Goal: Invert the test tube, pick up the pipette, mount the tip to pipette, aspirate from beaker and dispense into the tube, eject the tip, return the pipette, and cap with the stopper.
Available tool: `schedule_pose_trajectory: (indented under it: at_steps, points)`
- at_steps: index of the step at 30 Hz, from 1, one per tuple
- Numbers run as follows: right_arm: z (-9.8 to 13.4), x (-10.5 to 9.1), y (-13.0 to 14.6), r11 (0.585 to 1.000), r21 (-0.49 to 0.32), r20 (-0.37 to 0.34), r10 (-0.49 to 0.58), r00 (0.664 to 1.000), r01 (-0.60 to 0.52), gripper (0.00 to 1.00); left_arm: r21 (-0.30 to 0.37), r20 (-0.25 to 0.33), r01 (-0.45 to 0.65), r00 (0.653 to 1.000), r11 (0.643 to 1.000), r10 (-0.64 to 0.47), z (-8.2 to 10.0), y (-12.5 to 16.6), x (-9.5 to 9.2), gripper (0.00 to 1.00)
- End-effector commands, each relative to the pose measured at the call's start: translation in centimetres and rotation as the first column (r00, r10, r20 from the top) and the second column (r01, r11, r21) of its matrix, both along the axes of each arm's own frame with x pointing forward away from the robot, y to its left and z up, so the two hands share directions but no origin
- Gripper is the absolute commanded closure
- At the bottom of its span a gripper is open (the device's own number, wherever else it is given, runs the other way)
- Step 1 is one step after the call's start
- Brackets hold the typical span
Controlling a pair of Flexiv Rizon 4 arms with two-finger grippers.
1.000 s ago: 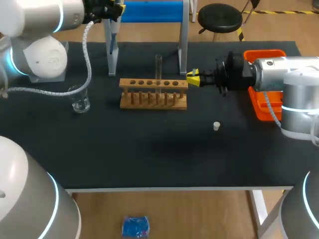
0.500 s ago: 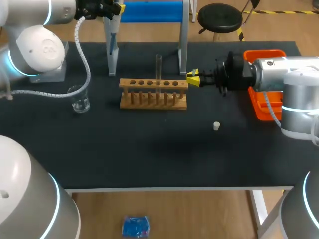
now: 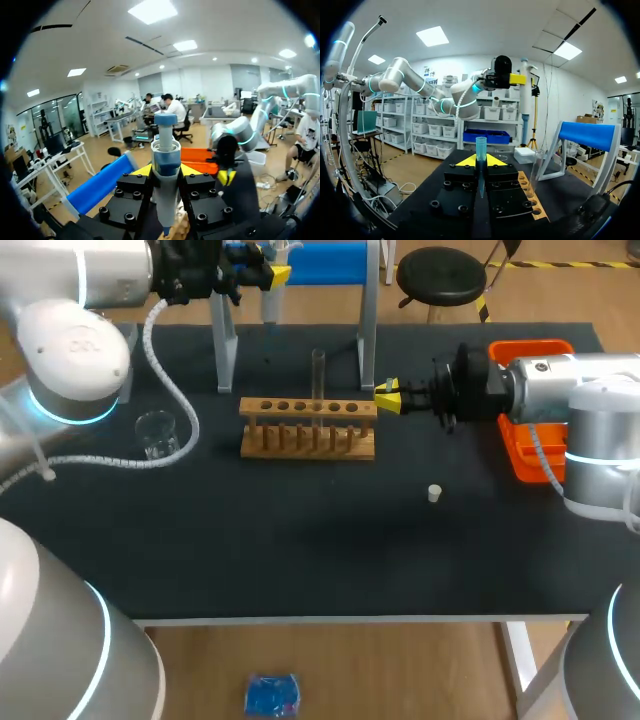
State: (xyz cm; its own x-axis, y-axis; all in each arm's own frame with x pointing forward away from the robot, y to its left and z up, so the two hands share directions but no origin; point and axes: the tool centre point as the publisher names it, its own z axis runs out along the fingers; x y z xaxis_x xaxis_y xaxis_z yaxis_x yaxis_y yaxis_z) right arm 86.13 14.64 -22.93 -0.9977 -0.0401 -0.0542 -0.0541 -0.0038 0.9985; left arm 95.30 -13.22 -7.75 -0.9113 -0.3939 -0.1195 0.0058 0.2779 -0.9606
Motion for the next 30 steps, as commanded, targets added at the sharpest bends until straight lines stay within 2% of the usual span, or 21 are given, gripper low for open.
schedule_pose_trajectory:
  at_steps: [1, 9, 12, 15, 18, 20, 21, 24, 25, 27, 30]
  points:
    - [0.0, 0.0, 0.0, 1.0, -0.001, 0.001, 0.0, 1.0, 0.0, 1.0, -0.051, 0.014, 0.026, 1.0, 0.998, -0.025, 1.2, 1.4, -3.9, 1.0]
    - [0.0, 0.0, 0.0, 1.0, -0.001, 0.001, 0.0, 1.0, 0.0, 1.0, -0.094, -0.029, 0.07, 0.997, 0.993, -0.073, 1.7, -1.3, -7.8, 1.0]
    - [0.0, 0.0, 0.0, 1.0, -0.001, 0.001, 0.0, 1.0, 0.0, 1.0, -0.137, -0.014, 0.1, 0.995, 0.986, -0.103, 1.7, -2.5, -8.6, 1.0]
    - [0.0, 0.0, 0.0, 1.0, -0.001, 0.001, 0.0, 1.0, 0.0, 1.0, -0.151, 0.005, 0.134, 0.991, 0.979, -0.135, 1.3, -3.9, -9.2, 1.0]
    - [0.0, 0.0, 0.0, 1.0, -0.001, 0.001, 0.0, 1.0, 0.0, 1.0, -0.153, 0.027, 0.153, 0.988, 0.976, -0.15, 0.8, -4.6, -9.5, 1.0]
    - [0.0, 0.0, 0.0, 1.0, -0.001, 0.001, 0.0, 1.0, 0.0, 1.0, -0.12, 0.043, 0.16, 0.987, 0.98, -0.156, 0.4, -4.6, -9.4, 1.0]
    - [0.0, 0.0, 0.0, 1.0, -0.001, 0.001, 0.0, 1.0, 0.0, 1.0, -0.131, 0.048, 0.17, 0.985, 0.977, -0.165, 0.3, -4.6, -9.4, 1.0]
    - [0.0, 0.0, 0.0, 1.0, -0.001, 0.001, 0.0, 1.0, 0.0, 1.0, -0.126, 0.048, 0.203, 0.979, 0.971, -0.198, 0.3, -4.3, -9.2, 1.0]
    - [0.0, 0.0, 0.0, 1.0, -0.001, 0.001, 0.0, 1.0, 0.0, 1.0, -0.142, 0.041, 0.212, 0.977, 0.967, -0.208, 0.5, -4.0, -9.0, 1.0]
    - [0.0, 0.0, 0.0, 1.0, -0.001, 0.001, 0.0, 1.0, 0.0, 1.0, -0.133, 0.016, 0.244, 0.97, 0.961, -0.244, 0.7, -3.6, -8.9, 1.0]
    - [0.0, 0.0, 0.0, 1.0, -0.001, 0.001, 0.0, 1.0, 0.0, 1.0, -0.125, 0.009, 0.253, 0.967, 0.96, -0.253, 1.4, -3.0, -8.6, 1.0]
